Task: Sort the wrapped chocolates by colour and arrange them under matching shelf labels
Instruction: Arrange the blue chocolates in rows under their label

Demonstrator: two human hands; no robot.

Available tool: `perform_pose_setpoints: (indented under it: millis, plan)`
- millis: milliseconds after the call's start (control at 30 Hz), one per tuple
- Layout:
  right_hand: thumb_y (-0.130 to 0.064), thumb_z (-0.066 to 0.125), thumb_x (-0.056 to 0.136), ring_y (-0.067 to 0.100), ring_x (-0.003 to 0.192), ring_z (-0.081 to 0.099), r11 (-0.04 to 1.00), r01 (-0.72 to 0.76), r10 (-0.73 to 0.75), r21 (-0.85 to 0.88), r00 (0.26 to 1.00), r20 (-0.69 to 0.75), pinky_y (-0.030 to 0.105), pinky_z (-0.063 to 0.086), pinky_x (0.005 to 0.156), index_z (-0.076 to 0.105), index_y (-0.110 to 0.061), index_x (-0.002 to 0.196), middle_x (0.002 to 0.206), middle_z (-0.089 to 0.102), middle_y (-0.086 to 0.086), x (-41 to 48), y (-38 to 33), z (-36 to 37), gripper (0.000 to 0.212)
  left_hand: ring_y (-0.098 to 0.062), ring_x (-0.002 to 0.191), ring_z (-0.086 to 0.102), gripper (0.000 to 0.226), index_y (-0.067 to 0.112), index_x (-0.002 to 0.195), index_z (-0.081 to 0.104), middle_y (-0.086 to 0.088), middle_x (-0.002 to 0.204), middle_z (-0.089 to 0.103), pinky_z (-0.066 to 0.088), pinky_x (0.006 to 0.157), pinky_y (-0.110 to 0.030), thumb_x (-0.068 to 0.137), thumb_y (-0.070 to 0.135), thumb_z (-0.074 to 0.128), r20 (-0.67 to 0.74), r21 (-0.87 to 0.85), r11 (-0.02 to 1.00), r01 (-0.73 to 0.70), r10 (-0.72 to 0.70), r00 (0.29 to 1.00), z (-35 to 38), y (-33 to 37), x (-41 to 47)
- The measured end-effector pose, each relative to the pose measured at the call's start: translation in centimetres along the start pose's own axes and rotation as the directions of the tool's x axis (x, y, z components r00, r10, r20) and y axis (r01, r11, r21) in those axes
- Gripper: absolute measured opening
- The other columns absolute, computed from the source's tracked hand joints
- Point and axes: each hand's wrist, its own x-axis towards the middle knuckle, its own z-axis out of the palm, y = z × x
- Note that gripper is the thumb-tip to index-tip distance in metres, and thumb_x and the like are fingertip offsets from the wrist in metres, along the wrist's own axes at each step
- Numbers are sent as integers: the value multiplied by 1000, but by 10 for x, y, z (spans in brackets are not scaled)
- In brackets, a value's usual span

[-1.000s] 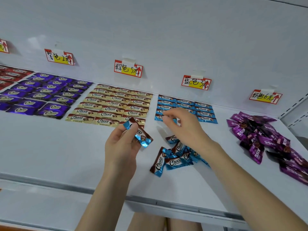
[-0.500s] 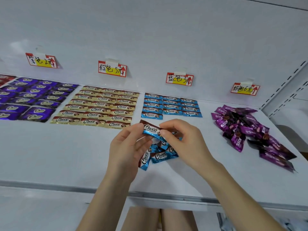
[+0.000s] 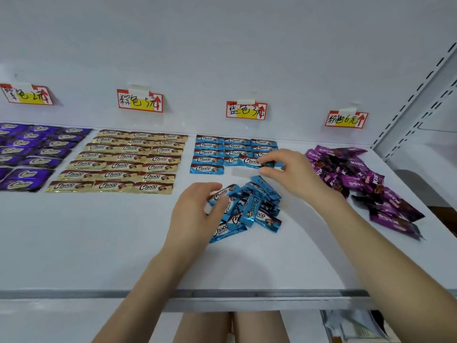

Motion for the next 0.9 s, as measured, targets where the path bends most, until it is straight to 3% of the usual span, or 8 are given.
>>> perform_pose_setpoints:
  millis: [100, 200, 267, 367, 500, 900]
  plan:
    - [-16, 65, 84, 17, 110, 52, 997, 27, -22, -69, 996, 83, 11, 29, 77, 66, -12, 109, 117, 63, 3, 14, 12, 4, 26, -12, 128, 28, 56, 27, 141, 40, 1, 145, 38, 22, 101, -20, 90, 51, 46, 214, 284, 919, -274, 218, 952, 10, 0, 6]
    - [-17, 65, 84, 18, 111, 52, 991, 69, -54, -113, 990, 128, 15, 30, 82, 67, -12, 109, 117, 63, 4, 24, 14, 11, 26, -14, 135, 13, 70, 39, 147, 20, 4, 154, 20, 18, 111, -30, 83, 69, 24, 383, 371, 857, -357, 209, 900, 14, 0, 12]
    - [-18, 64, 85, 19, 110, 52, 987, 99, -80, -129, 985, 151, 20, 34, 87, 66, -13, 110, 117, 63, 4, 28, 13, 16, 26, -14, 136, 15, 71, 41, 146, 20, 6, 154, 21, 17, 111, -31, 82, 71, 18, 441, 409, 813, -414, 221, 870, 16, -2, 14]
    - [-20, 64, 85, 19, 109, 52, 980, 145, -116, -135, 973, 200, 32, 40, 93, 66, -14, 109, 116, 62, 3, 30, 11, 23, 25, -11, 132, 22, 61, 38, 144, 30, 9, 148, 31, 20, 108, -27, 88, 64, 32, 444, 393, 795, -462, 277, 852, 14, -6, 14]
    - [-22, 61, 87, 18, 108, 51, 966, 175, -132, -189, 967, 218, 34, 42, 89, 66, -16, 110, 116, 61, 2, 31, 12, 28, 24, -8, 123, 29, 56, 32, 139, 41, 10, 139, 42, 24, 100, -18, 88, 56, 44, 418, 321, 816, -482, 335, 845, 10, -8, 12]
    - [-22, 56, 90, 19, 99, 52, 933, 229, -175, -278, 963, 205, 36, 46, 80, 67, -16, 105, 107, 62, 3, 30, 12, 33, 20, -6, 122, 27, 54, 31, 140, 40, 10, 138, 41, 25, 99, -16, 89, 49, 47, 411, 283, 828, -485, 352, 841, 11, -11, 9]
